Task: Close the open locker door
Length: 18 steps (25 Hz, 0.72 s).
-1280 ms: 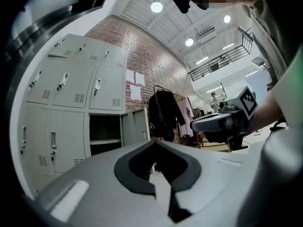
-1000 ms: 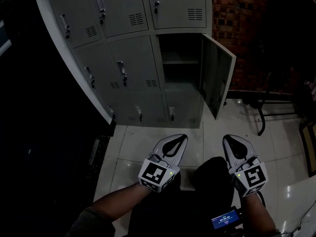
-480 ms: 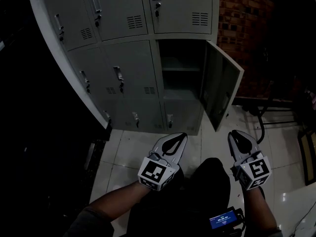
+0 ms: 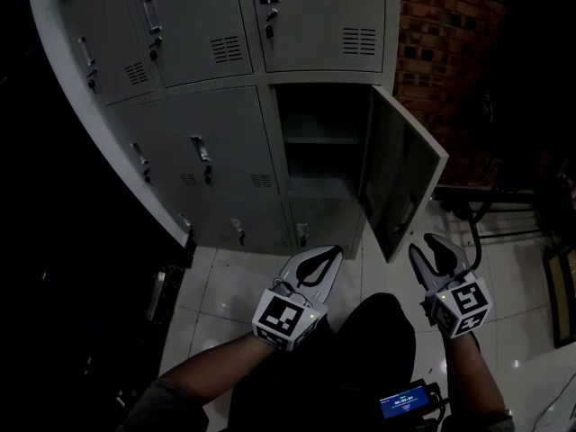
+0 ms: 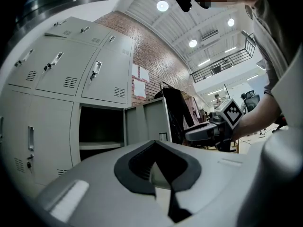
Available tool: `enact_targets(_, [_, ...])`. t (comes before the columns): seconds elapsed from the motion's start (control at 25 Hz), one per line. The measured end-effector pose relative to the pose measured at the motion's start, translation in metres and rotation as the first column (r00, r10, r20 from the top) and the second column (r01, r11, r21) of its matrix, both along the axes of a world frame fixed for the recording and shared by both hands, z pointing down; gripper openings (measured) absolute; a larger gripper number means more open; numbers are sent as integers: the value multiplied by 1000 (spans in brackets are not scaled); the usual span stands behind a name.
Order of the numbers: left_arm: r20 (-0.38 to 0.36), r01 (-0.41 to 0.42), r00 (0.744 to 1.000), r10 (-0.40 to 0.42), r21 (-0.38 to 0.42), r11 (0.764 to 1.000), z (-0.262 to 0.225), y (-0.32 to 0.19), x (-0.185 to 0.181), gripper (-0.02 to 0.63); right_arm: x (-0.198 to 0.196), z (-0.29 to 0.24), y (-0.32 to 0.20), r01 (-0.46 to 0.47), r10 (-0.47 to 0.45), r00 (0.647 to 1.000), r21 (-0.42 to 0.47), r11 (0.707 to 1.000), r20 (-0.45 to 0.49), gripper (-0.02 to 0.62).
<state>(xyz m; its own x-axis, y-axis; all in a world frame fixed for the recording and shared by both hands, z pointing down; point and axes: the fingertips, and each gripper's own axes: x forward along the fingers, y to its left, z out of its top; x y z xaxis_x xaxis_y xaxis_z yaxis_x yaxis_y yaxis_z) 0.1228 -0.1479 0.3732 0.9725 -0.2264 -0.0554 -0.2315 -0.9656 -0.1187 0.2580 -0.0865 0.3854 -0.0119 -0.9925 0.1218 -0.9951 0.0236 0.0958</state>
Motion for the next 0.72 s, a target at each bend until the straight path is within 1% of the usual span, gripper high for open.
enact_targets(0.12, [10,9,1000,-9,-28,1000,5,-12,16,2,15,6,-15,18,-18,1000,-15,1000,-16,193])
enact_targets(0.32, [2,-12,1000,12,-2,1000,12,-17,30,2,28,21,-35,70,-71,997,-52,996,-20,246])
enact_targets(0.56, [6,-1,1000,1,-20,1000,12,-34,49,2,34,29,-63,178,-184,981,-97,979,-55,307])
enact_targets(0.72, [0,-6,1000,6,-18,1000,14,-37,58,2,34,35,-75,232,-238,970,-107,967,-49,313])
